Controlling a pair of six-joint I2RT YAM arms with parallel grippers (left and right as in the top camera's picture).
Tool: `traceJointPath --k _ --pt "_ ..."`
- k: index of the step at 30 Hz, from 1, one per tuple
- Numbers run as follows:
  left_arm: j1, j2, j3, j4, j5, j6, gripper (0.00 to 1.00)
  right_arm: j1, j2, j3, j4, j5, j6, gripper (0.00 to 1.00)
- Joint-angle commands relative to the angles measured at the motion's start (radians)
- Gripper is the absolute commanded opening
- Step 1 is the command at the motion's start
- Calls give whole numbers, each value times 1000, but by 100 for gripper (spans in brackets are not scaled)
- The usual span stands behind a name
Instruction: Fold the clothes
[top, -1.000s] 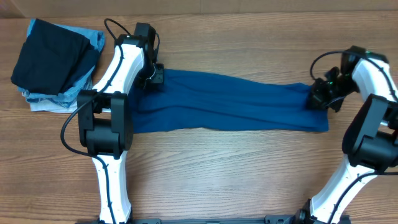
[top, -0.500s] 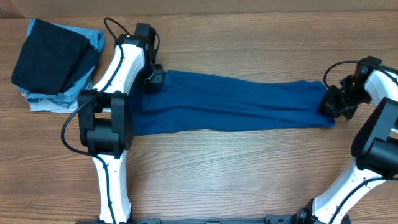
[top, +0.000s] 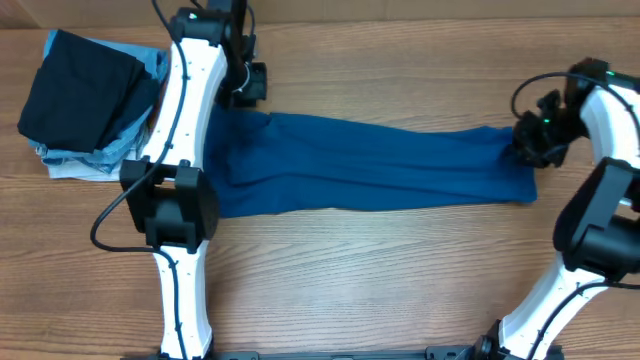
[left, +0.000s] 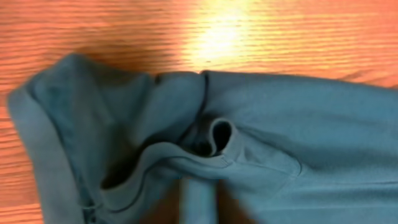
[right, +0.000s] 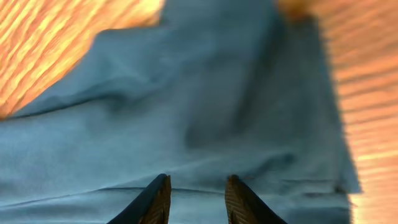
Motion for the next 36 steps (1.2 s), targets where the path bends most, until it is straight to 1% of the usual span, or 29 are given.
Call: traceJointPath --k 1,3,8,9,10,11,12,14,18,22,25,30,32,33,35,36 --pt "-33 -3 -129 101 23 87 42 60 -12 22 19 59 -19 35" --pt "-40 -3 -205 167 23 152 42 69 -12 22 19 59 -19 35" --pt "-39 -3 -306 235 19 179 43 69 -12 22 14 59 -19 35" --pt "-39 -3 -309 232 19 179 40 69 -12 22 13 59 -19 35" --pt "-39 -3 -308 225 20 179 26 69 -12 22 11 59 -19 35" --pt "-39 -3 -306 214 20 179 6 69 -12 22 11 59 -19 35" --pt "-39 -3 -306 191 20 179 4 69 -12 22 11 59 -19 35" --pt "-39 -3 -303 151 22 174 4 69 -12 22 11 59 -19 35" --pt "-39 -4 -256 17 24 75 4 69 -12 22 -5 81 -19 35" --pt "-39 -12 -200 -103 24 45 4 69 -12 22 -18 100 -19 35" --pt "-39 -24 -198 -169 22 27 4 69 -12 22 -36 101 -19 35" --pt "-49 -24 -277 -175 22 8 4 69 -12 19 -57 101 -19 35" --pt "-50 -24 -333 -137 18 5 4 69 -12 19 -72 100 -18 35" --pt "-50 -24 -380 -91 18 5 4 69 -12 19 -82 100 -18 35" --pt "-50 -24 -431 -20 9 3 5 74 -12 19 -91 92 -17 32" --pt "-50 -24 -451 17 -20 -11 6 76 -12 18 -96 92 -13 26"
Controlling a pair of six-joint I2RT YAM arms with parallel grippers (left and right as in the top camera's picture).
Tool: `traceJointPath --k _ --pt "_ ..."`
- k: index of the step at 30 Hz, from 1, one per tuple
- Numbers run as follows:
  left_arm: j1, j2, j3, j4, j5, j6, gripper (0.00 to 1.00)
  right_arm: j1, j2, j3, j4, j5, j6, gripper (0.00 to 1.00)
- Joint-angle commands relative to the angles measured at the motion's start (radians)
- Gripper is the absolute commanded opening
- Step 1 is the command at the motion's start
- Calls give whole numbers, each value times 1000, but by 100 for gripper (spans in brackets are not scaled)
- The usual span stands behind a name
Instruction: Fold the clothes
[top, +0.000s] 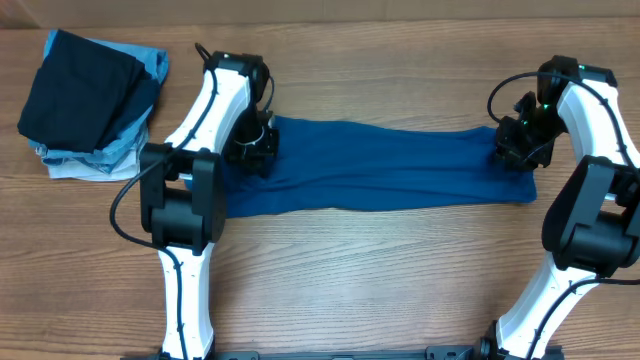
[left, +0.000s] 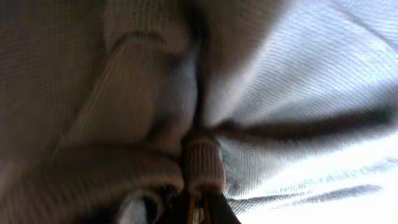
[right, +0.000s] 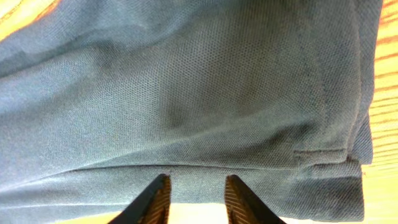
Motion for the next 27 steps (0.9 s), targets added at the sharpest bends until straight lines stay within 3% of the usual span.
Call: traceJointPath --k 1,3,4,8,13,17,22,24,27 --pt "-11 -21 -54 68 -71 -32 8 3 -12 14 -12 2 4 21" --pt "-11 -21 -54 75 -117 -37 8 3 -12 -11 -8 -2 7 6" --pt "-11 -21 -55 80 -124 -49 8 3 -12 -29 0 -27 7 4" --pt "-13 -18 -60 115 -124 -52 8 20 -12 -102 49 -96 1 4" --pt "-13 -15 -75 116 -124 -51 8 16 -12 -193 84 97 61 4" --pt "-13 -15 -156 172 -124 -51 8 -9 -12 -275 131 120 82 4" --pt "-13 -15 -160 185 -147 -51 8 -45 -12 -278 85 136 124 4" --pt "-13 -15 -160 201 -147 -51 8 -60 -12 -278 67 253 246 4" --pt "-13 -15 -160 213 -146 -51 8 -64 -12 -272 82 241 238 4"
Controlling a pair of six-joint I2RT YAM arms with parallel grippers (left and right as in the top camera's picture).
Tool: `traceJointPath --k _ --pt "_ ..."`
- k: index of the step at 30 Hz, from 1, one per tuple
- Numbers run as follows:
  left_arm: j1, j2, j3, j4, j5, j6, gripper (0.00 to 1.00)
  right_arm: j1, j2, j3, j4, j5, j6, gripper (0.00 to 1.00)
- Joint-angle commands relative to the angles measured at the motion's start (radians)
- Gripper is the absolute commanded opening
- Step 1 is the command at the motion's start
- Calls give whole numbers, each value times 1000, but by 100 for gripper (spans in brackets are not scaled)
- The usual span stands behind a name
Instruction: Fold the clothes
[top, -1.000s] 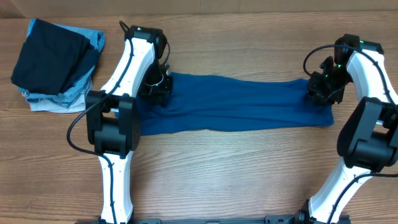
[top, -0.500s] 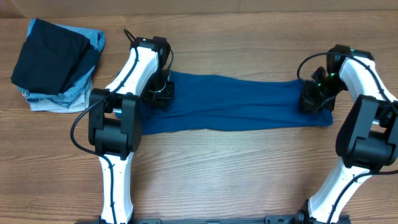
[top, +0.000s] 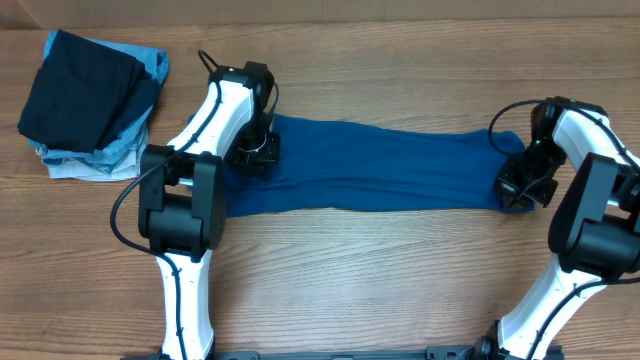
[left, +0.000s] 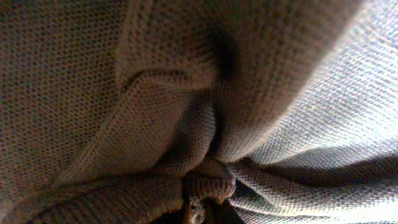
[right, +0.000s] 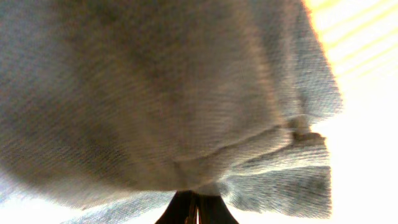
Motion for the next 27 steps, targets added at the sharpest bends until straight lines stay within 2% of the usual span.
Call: traceJointPath --k 1,4,7,8,9,10,11,12,14,15,16,17,18,19,22,27 --pt "3 32 -33 46 -66 -21 8 -11 0 12 2 79 32 4" --pt "3 32 13 47 -65 -21 8 -10 0 150 -85 47 33 4" --pt "3 32 148 -26 -65 -21 13 -10 0 241 -119 -17 31 4" --pt "3 32 224 -68 -65 -21 19 -10 0 257 -124 -37 29 5" --pt "3 32 285 -101 -65 -21 31 -10 0 261 -124 -45 27 6" --pt "3 32 351 -133 -59 -21 58 -10 0 261 -124 -50 21 8" --pt "4 32 402 -155 -40 -21 75 -10 0 261 -121 -52 5 12" --pt "4 32 446 -180 -23 -21 81 -10 0 261 -119 -60 2 15" --pt "8 32 486 -216 -54 -21 81 -10 0 261 -90 -147 -79 21" --pt "17 32 494 -233 -88 -33 79 -9 0 261 -72 -201 -130 25" --pt "27 32 492 -250 -104 -49 73 -3 0 261 -54 -251 -192 25" --pt "40 32 480 -256 -103 -50 45 10 0 261 -24 -274 -238 23" --pt "59 32 457 -259 -103 -53 11 27 0 261 -1 -273 -264 10" --pt "71 32 437 -254 -102 -60 5 43 0 261 17 -273 -293 6" --pt "102 32 340 -221 -98 -89 4 116 1 253 51 -272 -366 4" --pt "103 32 146 -81 -98 -88 4 215 6 198 102 -261 -365 4"
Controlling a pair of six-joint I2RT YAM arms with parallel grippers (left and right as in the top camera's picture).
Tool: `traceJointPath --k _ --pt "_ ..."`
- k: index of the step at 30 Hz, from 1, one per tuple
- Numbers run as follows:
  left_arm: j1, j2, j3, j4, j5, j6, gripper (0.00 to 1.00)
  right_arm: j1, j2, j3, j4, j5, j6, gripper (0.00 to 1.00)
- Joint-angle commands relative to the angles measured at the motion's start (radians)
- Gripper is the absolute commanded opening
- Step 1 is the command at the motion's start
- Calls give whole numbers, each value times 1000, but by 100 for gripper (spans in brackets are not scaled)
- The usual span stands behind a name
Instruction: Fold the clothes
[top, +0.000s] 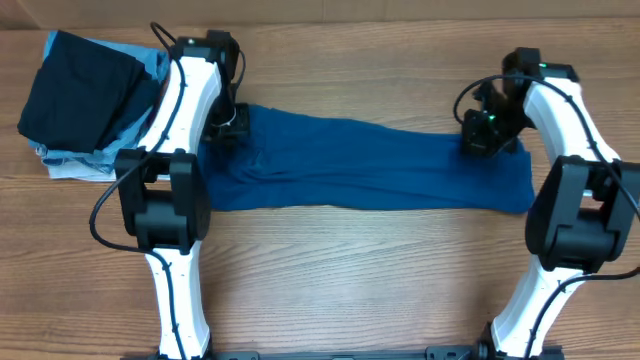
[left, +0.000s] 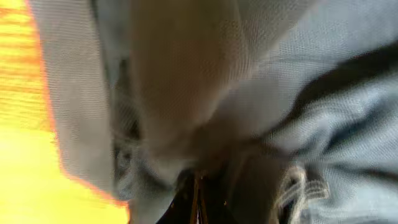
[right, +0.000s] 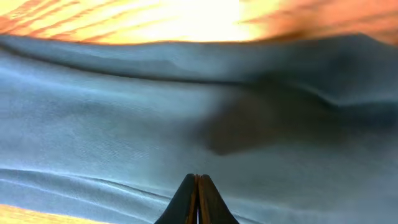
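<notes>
A long blue garment (top: 370, 165) lies stretched left to right across the wooden table. My left gripper (top: 228, 125) sits at its upper left end. In the left wrist view it (left: 198, 186) is shut, with bunched knit fabric (left: 186, 93) gathered at its tips. My right gripper (top: 480, 138) is over the garment's upper right part. In the right wrist view it (right: 198, 180) is shut tip to tip, and smooth cloth (right: 124, 137) lies flat beyond it with none seen between the fingers.
A stack of folded clothes (top: 90, 95), dark navy on top of light blue, sits at the far left corner. Bare wooden table (top: 380, 280) runs in front of the garment.
My left gripper has moved up and to the left with the garment's left end. My right gripper has gone from the lower right corner to the upper right part, with no cloth bunched at it.
First both grippers hovered at the garment's ends, the right one open. Then the left was shut on a fold near the collar and the right still open. Then both were pinching cloth. Now the left end lies further left and the right end lies wider.
</notes>
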Motion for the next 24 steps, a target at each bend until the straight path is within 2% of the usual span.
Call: traceJointPath --k 1,6,9,12,18,20,24 --pt "-7 3 -101 51 -8 -14 4 26 3 -70 52 6 -16 4" --pt "-10 2 -144 97 -2 -13 4 26 5 -215 221 64 -16 4" --pt "-20 2 -144 135 5 -12 4 26 5 -284 399 135 -16 4" --pt "-29 2 -144 187 62 10 4 26 6 -290 477 175 -15 4" --pt "-33 2 -144 362 74 71 4 26 6 -289 641 197 -15 4" --pt "-34 2 -129 357 77 75 5 26 6 -272 656 175 -15 4" --pt "-34 2 8 214 77 77 5 26 4 -103 512 136 -4 5"
